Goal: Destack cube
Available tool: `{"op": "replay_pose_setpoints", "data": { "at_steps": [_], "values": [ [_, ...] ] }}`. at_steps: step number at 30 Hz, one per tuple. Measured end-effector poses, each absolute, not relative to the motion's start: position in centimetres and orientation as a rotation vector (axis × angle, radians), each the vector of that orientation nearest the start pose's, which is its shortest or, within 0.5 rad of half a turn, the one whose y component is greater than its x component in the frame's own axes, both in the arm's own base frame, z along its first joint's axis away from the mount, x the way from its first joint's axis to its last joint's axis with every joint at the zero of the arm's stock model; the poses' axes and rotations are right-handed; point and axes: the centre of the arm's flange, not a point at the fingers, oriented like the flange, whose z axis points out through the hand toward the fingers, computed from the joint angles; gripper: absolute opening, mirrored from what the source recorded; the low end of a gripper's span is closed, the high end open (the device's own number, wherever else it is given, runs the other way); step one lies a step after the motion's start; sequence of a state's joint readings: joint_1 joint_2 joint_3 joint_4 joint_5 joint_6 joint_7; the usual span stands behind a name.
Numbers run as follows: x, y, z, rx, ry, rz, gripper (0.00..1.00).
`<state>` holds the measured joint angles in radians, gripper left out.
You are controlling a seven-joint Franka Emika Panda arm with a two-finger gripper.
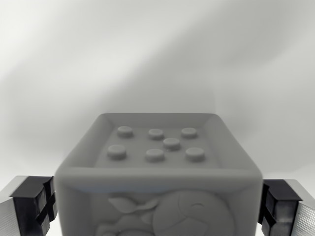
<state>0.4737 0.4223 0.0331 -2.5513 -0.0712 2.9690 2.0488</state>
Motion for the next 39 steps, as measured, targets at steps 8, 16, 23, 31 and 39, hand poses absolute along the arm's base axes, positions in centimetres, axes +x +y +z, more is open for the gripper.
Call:
{"op": "replay_pose_setpoints", "data": {
  "at_steps": [8,16,23,31,39],
  "values": [
    [38.0,21.8,11.9,-2.327,2.114,0.002,1.0],
    [38.0,21.9,13.5,-2.326,2.11,-0.001,1.0],
    [38.1,21.9,15.4,-2.326,2.11,-0.002,1.0],
    [38.1,21.9,18.2,-2.323,2.111,-0.003,1.0],
    [38.1,21.9,21.2,-2.322,2.112,-0.004,1.0]
  ]
}}
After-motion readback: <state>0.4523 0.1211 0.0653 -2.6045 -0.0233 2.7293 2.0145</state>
